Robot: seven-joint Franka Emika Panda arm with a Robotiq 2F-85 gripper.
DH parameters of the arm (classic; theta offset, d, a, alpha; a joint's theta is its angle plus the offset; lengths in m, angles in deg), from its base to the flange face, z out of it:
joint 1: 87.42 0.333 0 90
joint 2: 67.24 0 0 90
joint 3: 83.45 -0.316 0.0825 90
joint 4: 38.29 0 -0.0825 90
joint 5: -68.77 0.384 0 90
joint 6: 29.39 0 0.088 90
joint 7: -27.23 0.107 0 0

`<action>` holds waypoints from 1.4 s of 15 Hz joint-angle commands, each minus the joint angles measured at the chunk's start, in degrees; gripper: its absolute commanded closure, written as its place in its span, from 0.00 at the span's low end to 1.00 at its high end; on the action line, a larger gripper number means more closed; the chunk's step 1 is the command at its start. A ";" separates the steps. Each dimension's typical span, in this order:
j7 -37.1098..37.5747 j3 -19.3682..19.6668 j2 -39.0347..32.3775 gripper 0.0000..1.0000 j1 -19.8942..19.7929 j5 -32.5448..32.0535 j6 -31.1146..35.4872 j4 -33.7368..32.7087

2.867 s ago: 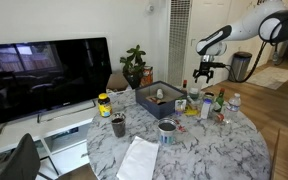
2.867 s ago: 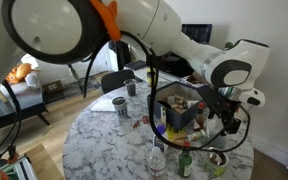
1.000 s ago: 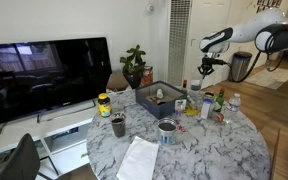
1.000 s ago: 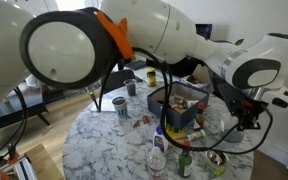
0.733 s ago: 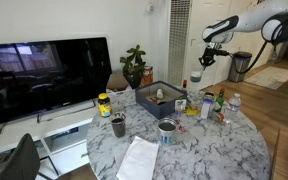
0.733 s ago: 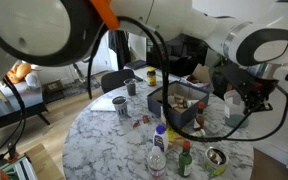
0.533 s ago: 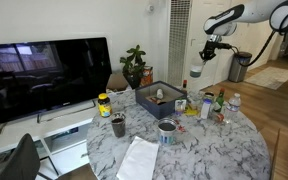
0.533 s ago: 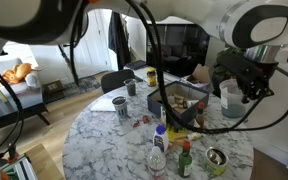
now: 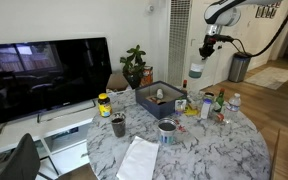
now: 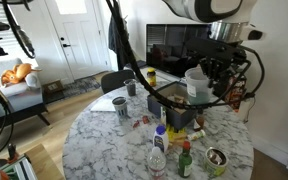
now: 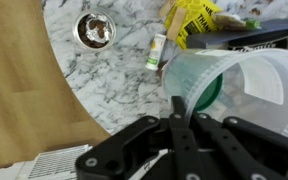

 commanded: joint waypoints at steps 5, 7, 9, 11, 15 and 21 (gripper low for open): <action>-8.40 -1.93 8.21 0.97 4.36 -1.91 -0.41 13.49; -9.59 -2.38 10.61 0.97 5.84 -2.47 -0.44 17.76; -9.98 -2.36 11.73 0.97 6.17 -2.70 -0.42 19.24; -10.41 -2.25 12.14 0.97 6.05 -2.73 -0.42 19.67; -17.62 -4.62 14.07 0.99 8.68 -5.06 0.88 25.77; -18.23 -8.55 14.18 0.99 16.05 -13.39 6.48 37.96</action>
